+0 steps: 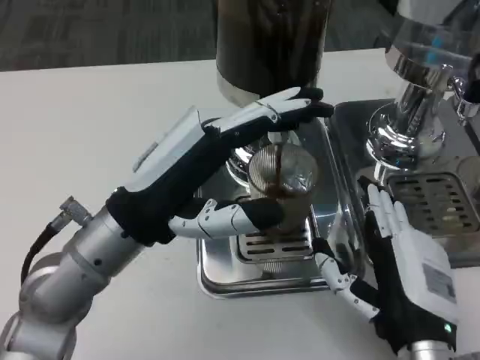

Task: Grasp the cup under the faucet to collect the drink, then remove the cup.

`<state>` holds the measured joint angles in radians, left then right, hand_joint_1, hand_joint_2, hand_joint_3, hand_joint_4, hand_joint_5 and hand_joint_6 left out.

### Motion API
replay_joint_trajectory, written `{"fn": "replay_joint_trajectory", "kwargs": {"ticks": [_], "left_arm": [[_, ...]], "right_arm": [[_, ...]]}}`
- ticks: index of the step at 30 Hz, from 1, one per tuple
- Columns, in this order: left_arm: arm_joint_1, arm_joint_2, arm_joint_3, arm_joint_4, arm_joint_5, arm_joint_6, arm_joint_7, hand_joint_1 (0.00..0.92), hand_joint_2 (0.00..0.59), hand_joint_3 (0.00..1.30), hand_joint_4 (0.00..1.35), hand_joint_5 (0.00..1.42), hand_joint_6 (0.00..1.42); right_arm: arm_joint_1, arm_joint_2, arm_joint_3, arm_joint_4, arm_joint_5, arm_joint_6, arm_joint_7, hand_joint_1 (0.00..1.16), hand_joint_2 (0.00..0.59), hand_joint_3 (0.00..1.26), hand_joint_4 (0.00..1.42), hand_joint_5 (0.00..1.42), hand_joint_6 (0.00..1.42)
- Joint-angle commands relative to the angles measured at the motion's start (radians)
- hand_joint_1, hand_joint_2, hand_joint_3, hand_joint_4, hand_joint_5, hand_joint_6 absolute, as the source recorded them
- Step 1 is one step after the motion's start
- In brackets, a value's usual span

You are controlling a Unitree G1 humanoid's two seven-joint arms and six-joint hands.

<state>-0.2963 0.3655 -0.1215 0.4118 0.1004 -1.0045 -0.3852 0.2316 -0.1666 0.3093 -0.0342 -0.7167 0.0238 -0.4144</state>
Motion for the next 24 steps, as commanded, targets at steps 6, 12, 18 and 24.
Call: {"fn": "replay_joint_trajectory", "kwargs": {"ticks": [6, 12, 18, 24], "left_arm": [[0.024, 0.026, -0.039, 0.016, 0.036, 0.001, 0.001, 0.0, 0.14, 0.25, 0.12, 0.29, 0.27], [0.025, 0.032, -0.043, 0.013, 0.04, 0.005, 0.008, 0.0, 0.141, 0.26, 0.12, 0.29, 0.27], [0.03, 0.034, -0.04, 0.007, 0.032, 0.011, 0.012, 0.0, 0.144, 0.26, 0.12, 0.3, 0.27], [0.036, 0.037, -0.037, 0.003, 0.025, 0.017, 0.016, 0.0, 0.18, 0.27, 0.13, 0.3, 0.26]], "right_arm": [[-0.077, -0.016, -0.087, 0.117, 0.238, -0.204, 0.078, 0.49, 0.264, 0.0, 0.0, 0.0, 0.18], [-0.147, -0.027, -0.122, 0.207, 0.359, -0.307, 0.181, 0.6, 0.232, 0.0, 0.0, 0.0, 0.17], [-0.207, -0.015, -0.138, 0.287, 0.43, -0.355, 0.25, 0.64, 0.212, 0.0, 0.0, 0.0, 0.16], [-0.246, -0.004, -0.14, 0.322, 0.439, -0.356, 0.284, 0.77, 0.197, 0.0, 0.0, 0.0, 0.17]]}}
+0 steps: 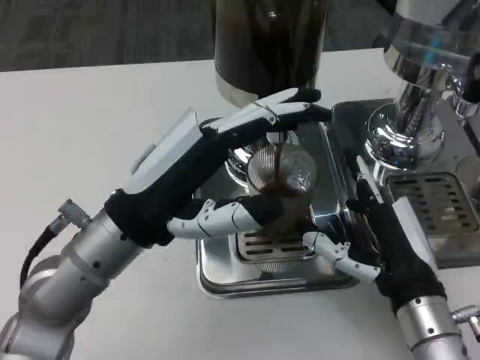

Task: Grasp the cup under the faucet to collect the drink, then remove the cup.

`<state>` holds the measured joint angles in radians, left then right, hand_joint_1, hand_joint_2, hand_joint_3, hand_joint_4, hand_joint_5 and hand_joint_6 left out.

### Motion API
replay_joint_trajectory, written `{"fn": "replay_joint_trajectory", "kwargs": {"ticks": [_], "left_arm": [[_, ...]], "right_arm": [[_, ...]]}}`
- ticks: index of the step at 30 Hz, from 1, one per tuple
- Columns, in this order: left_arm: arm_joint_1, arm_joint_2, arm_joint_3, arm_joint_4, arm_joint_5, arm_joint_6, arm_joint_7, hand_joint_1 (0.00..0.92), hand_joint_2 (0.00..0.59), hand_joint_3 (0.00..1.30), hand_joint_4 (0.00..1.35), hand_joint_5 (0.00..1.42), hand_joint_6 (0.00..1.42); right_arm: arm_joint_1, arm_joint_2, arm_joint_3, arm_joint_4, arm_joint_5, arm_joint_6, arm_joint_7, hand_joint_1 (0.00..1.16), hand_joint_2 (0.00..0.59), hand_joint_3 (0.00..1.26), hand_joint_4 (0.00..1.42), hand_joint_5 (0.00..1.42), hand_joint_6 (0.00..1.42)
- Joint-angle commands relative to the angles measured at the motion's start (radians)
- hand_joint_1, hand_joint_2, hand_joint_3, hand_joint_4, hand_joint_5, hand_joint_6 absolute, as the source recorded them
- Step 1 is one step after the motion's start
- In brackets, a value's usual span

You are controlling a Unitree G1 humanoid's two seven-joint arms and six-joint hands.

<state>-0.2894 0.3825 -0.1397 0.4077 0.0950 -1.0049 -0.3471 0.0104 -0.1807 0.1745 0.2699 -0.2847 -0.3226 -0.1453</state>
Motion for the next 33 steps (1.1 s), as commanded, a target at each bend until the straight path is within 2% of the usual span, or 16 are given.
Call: {"fn": "replay_joint_trajectory", "kwargs": {"ticks": [1, 18, 33], "left_arm": [[0.03, 0.02, -0.018, 0.006, 0.03, 0.018, -0.021, 0.0, 0.181, 0.27, 0.13, 0.31, 0.26], [0.052, 0.015, -0.01, -0.03, 0.03, 0.044, -0.005, 0.0, 0.191, 0.28, 0.14, 0.31, 0.24], [0.071, 0.023, 0.0, -0.046, 0.046, 0.054, 0.022, 0.0, 0.194, 0.29, 0.14, 0.31, 0.24]], "right_arm": [[-0.031, 0.012, -0.005, 0.023, 0.005, -0.007, 0.018, 0.77, 0.195, 0.0, 0.0, 0.0, 0.17], [-0.123, 0.028, 0.003, 0.11, 0.005, -0.016, 0.079, 0.74, 0.185, 0.0, 0.0, 0.0, 0.11], [-0.193, 0.055, 0.01, 0.19, -0.001, -0.034, 0.084, 0.72, 0.187, 0.0, 0.0, 0.0, 0.11]]}}
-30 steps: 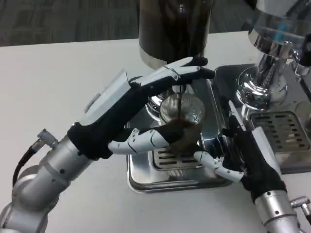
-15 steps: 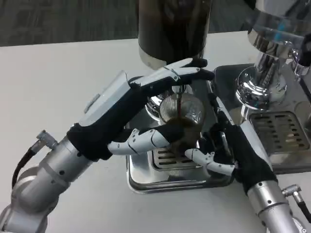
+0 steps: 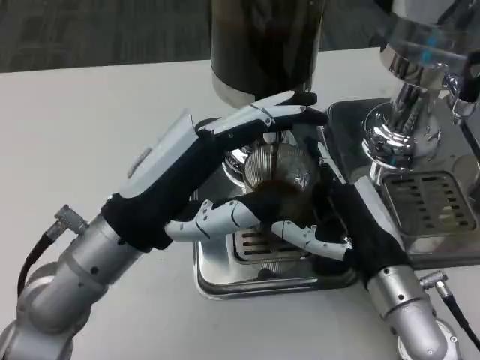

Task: Grasp the cup under the faucet to collect the drink, then remove the cup.

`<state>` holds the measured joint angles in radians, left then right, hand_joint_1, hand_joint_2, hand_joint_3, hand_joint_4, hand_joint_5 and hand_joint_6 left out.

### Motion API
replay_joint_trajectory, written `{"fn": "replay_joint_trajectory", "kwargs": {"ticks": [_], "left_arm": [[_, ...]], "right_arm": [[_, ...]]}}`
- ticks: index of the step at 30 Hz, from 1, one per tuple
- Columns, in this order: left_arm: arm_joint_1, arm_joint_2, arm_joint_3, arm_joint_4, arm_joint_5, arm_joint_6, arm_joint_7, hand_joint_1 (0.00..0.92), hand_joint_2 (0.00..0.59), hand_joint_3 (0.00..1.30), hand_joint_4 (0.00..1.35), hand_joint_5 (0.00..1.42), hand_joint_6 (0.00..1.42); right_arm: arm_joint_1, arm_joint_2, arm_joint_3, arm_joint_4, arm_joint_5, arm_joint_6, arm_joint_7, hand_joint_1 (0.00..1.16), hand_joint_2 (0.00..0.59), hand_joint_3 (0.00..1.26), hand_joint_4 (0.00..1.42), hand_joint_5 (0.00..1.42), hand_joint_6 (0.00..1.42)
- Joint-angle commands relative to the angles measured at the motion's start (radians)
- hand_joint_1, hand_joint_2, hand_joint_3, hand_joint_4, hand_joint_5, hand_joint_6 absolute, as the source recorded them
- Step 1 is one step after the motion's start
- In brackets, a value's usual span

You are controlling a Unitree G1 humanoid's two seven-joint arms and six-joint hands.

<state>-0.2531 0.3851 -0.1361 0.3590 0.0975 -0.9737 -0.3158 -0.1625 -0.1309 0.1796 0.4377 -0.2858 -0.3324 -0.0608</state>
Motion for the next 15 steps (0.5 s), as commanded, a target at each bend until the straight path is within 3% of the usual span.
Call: {"fn": "replay_joint_trajectory", "kwargs": {"ticks": [1, 10, 15], "left_arm": [[0.036, 0.021, -0.003, 0.002, 0.044, 0.025, -0.008, 0.0, 0.195, 0.29, 0.14, 0.31, 0.24], [0.038, 0.02, 0.009, -0.003, 0.051, 0.032, 0.016, 0.0, 0.197, 0.29, 0.14, 0.32, 0.2], [0.056, 0.005, 0.07, -0.046, 0.046, 0.024, 0.079, 0.0, 0.199, 0.28, 0.13, 0.29, 0.16]], "right_arm": [[-0.022, 0.006, 0.006, 0.025, -0.001, -0.025, -0.001, 0.72, 0.187, 0.0, 0.0, 0.0, 0.11], [-0.033, 0.012, 0.007, 0.051, -0.002, -0.036, -0.005, 0.7, 0.195, 0.0, 0.0, 0.0, 0.11], [-0.034, 0.015, 0.008, 0.062, 0.001, -0.043, -0.003, 0.7, 0.196, 0.0, 0.0, 0.0, 0.11]]}}
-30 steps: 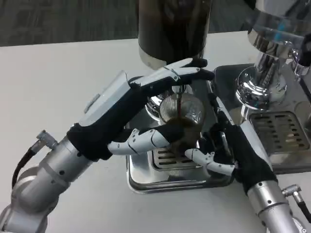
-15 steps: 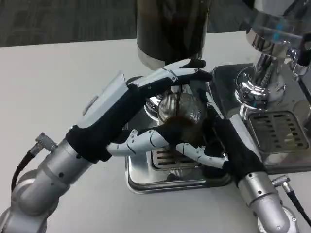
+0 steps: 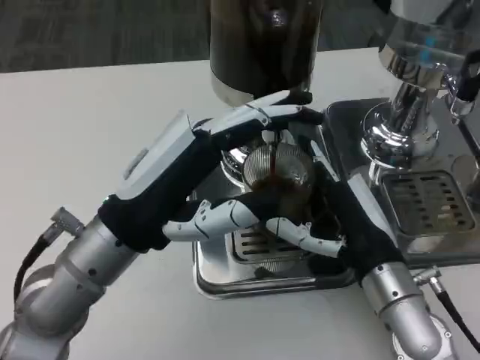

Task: Grasp the cup under the faucet to collect the drink, then remove the cup.

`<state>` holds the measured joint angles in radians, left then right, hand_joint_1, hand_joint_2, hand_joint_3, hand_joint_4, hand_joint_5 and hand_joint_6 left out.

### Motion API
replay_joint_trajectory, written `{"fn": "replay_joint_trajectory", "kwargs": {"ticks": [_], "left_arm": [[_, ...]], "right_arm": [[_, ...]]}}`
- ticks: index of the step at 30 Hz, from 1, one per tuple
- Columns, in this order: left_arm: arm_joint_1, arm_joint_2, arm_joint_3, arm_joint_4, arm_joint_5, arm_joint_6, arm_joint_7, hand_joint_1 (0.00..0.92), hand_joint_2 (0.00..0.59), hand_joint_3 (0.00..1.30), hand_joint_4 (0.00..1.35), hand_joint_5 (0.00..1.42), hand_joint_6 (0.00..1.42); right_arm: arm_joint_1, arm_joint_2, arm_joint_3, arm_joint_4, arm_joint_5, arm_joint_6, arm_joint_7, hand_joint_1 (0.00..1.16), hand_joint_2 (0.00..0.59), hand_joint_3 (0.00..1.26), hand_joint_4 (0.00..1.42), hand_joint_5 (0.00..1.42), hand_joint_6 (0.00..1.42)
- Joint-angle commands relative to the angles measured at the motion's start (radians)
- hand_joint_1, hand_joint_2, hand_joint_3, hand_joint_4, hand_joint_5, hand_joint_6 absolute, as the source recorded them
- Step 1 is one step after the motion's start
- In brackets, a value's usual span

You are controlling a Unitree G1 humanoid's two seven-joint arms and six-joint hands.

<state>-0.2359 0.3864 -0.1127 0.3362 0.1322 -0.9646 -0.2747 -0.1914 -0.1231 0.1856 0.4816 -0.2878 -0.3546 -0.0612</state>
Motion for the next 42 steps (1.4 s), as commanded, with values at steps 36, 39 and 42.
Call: {"fn": "replay_joint_trajectory", "kwargs": {"ticks": [36, 39, 42], "left_arm": [[0.259, 0.009, 0.295, 0.153, 0.095, 0.101, 0.246, 0.0, 0.218, 0.25, 0.12, 0.25, 0.11], [0.259, 0.02, 0.284, 0.19, 0.095, 0.093, 0.247, 0.0, 0.219, 0.25, 0.13, 0.25, 0.11], [0.259, 0.031, 0.274, 0.223, 0.09, 0.093, 0.244, 0.0, 0.219, 0.25, 0.14, 0.26, 0.12]], "right_arm": [[-0.033, 0.083, -0.009, 0.128, -0.002, -0.141, -0.11, 0.7, 0.191, 0.0, 0.0, 0.0, 0.14], [-0.035, 0.085, -0.005, 0.134, -0.009, -0.141, -0.12, 0.73, 0.187, 0.0, 0.0, 0.0, 0.16], [-0.038, 0.088, 0.004, 0.141, -0.019, -0.139, -0.125, 0.78, 0.182, 0.0, 0.0, 0.0, 0.17]]}}
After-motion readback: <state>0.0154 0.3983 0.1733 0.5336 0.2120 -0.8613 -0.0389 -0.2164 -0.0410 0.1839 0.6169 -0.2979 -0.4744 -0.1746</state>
